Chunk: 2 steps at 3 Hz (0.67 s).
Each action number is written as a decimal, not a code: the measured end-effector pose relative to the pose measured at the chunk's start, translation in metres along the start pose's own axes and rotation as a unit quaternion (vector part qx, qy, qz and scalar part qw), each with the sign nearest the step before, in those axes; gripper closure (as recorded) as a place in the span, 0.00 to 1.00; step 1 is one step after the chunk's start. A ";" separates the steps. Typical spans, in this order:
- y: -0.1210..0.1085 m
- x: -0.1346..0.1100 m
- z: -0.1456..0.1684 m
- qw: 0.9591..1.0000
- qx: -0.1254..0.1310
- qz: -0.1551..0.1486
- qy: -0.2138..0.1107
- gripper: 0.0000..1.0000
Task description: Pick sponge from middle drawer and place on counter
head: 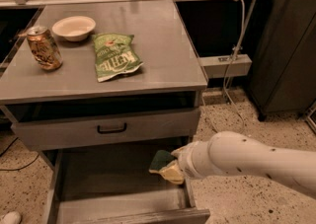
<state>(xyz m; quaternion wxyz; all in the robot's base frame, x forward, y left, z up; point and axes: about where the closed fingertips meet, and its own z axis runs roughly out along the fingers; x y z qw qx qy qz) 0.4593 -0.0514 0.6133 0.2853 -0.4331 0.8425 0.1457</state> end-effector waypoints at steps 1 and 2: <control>-0.013 -0.009 -0.052 0.999 0.036 0.006 0.005 1.00; -0.012 -0.015 -0.059 0.999 0.041 0.000 0.003 1.00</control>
Offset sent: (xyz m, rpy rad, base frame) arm -0.0030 -0.0230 0.0382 -0.0312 -0.0264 -0.0445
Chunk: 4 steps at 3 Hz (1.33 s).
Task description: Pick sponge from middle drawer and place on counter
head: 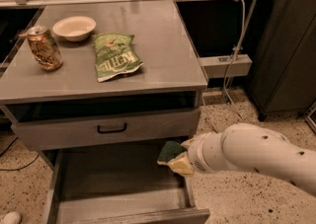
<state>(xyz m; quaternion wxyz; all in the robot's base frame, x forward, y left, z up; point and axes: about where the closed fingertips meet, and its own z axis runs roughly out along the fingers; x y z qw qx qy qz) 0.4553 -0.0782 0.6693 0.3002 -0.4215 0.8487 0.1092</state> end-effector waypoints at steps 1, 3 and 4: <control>-0.001 -0.004 -0.003 1.000 0.003 -0.002 -0.005 1.00; -0.028 -0.043 -0.086 0.995 0.093 0.016 -0.036 1.00; -0.037 -0.069 -0.137 0.989 0.140 0.012 -0.049 1.00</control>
Offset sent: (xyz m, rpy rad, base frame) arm 0.0141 -0.0283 0.1110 -0.0314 -0.1766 -0.1591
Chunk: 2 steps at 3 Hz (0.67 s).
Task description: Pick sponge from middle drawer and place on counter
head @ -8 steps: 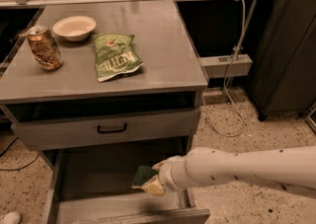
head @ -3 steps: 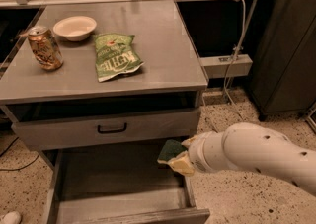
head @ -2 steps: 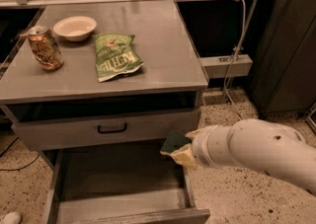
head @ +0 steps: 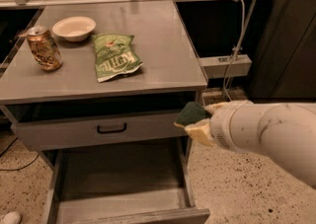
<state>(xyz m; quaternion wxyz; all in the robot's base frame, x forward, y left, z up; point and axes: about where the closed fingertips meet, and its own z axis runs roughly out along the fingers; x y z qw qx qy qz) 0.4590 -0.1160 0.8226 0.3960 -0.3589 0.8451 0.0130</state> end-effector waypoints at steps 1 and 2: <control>0.000 -0.002 0.000 1.000 0.001 0.000 0.000 1.00; -0.008 -0.018 -0.004 1.000 0.004 0.000 -0.020 1.00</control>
Offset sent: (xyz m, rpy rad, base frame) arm 0.0208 0.0019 0.0450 0.0467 -0.0861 0.0114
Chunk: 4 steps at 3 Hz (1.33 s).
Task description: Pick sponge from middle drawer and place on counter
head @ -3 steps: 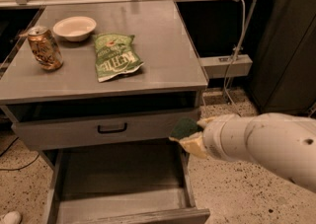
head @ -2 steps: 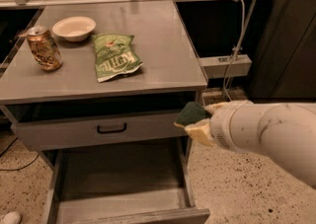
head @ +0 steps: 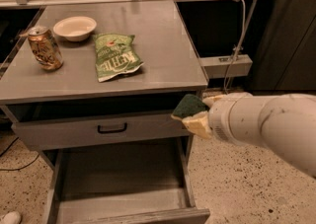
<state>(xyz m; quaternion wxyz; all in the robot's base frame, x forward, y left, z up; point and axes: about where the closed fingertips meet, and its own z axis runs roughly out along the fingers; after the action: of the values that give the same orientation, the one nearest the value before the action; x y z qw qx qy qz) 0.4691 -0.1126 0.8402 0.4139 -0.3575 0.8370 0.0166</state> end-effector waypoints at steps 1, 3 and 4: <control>-0.021 -0.037 -0.012 0.999 0.008 0.009 -0.044 1.00; -0.043 -0.083 -0.016 0.996 0.007 0.014 -0.085 1.00; -0.053 -0.091 -0.007 0.995 0.010 0.023 -0.094 1.00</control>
Offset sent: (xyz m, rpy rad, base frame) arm 0.0794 0.0147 0.1252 0.1784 -0.1824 0.0329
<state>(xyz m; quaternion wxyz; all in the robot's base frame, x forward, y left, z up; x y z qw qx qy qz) 0.5328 -0.1008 0.9233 0.4938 -0.3312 0.8024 0.0515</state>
